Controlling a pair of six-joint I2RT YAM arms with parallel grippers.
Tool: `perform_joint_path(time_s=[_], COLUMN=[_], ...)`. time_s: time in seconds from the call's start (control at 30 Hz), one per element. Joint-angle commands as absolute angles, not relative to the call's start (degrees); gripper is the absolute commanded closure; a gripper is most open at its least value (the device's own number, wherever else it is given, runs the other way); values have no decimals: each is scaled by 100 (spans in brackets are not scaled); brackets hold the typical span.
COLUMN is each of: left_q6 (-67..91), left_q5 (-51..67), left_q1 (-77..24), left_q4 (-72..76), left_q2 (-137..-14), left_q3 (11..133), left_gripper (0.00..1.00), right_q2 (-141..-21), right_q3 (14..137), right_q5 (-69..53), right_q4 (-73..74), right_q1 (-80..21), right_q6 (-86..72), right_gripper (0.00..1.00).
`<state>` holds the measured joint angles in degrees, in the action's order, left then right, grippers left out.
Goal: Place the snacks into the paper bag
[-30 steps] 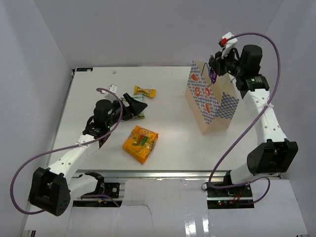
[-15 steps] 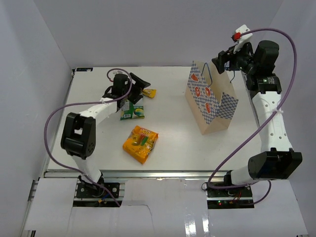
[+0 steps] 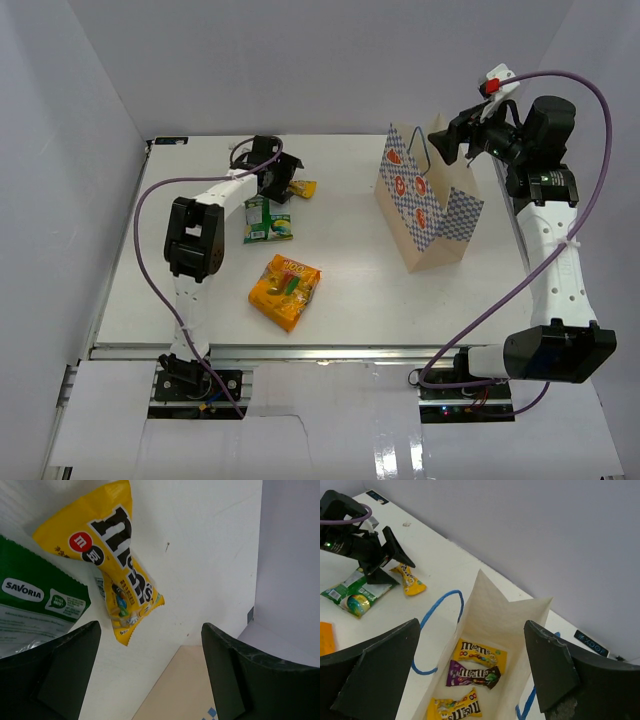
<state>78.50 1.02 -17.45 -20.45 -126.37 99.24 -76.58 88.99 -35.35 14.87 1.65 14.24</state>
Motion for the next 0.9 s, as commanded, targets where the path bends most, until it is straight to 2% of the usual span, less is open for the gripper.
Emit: perform_joint_path(time_s=[0.0, 0.1, 0.27, 0.3, 0.63, 0.73, 0.77, 0.87], left_q6=[8323, 8367, 8306, 8288, 7507, 6859, 6664, 5927], left_q5=[-308, -325, -290, -299, -308, -10, 287, 570], left_q1=[-1670, -1644, -1635, -1635, -1538, -1494, -1485, -1477], left_q4=[-2794, -3031, -3410, -3480, -3384, -3129, -2998, -2726], left_q2=[-12839, -13121, -13771, -13851, -13676, -13562, -13483, -13307], left_q3=[10484, 10835, 11732, 11829, 11760, 11751, 11716, 11550], left_gripper=[9, 11, 21, 25, 42, 53, 59, 63], right_q2=[-7576, -7550, -7497, -7488, -7427, -7444, -7453, -7514], right_q3=[8754, 8675, 8622, 8631, 8771, 8833, 8850, 8964], right_q5=[-3612, -3647, -3718, -3735, -3981, -4558, -4727, -5228], right_q4=[1292, 1257, 1231, 1222, 1178, 1011, 941, 695], right_q1=[185, 193, 202, 202, 220, 220, 220, 193], right_q6=[1143, 1064, 976, 967, 826, 800, 756, 625], right_gripper=[10, 10, 10, 10, 10, 10, 10, 10])
